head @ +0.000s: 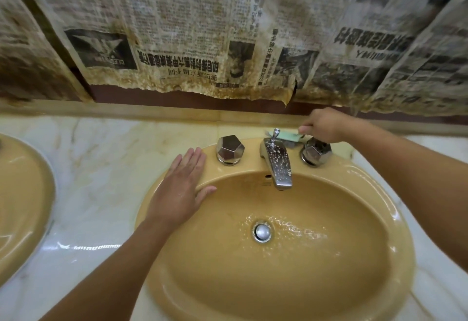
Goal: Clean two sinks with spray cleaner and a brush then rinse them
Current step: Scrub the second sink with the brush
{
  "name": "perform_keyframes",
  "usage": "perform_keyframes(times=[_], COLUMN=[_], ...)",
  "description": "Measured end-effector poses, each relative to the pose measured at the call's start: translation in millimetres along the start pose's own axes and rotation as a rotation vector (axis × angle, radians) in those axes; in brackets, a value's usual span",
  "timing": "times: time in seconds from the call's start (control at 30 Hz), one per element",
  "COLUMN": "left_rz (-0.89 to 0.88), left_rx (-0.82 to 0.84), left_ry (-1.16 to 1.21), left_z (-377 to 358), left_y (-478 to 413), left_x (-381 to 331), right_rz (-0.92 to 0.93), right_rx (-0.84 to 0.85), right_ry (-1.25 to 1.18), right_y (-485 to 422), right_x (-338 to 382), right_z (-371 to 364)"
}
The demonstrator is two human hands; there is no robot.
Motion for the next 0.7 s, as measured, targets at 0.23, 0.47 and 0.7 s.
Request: perform_keyframes(times=[0.23,0.47,0.7], left_rz=[-0.030,-0.058,-0.088], left_rx=[0.015,0.040,0.049], left_ry=[-0.024,-0.062,-0.086], left_z=[-1.9,-3.9,-5.6], left_y=[-4.3,-10.7,-16.8], left_x=[-0.4,-1.5,-5.4], right_rz=[-0.159,-0.273,-0.436], right_rx=[-0.058,-0.100,-0.291], right_ry=[-0.009,-0.021,-0.339], right_y=[23.8,75.3,105.8], right_x=[-62.0,-96.6,-79.3], right_z=[-6.6,-51.4,-84.6])
Point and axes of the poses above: each hand's wrist, its own y-axis away from the middle knuckle, its own z-axis out of the back of the hand, x = y × z, the point moved 8 cm from there along -y, towards the middle knuckle, and after that the axes turned 7 degrees about x, right-handed, at the moved point
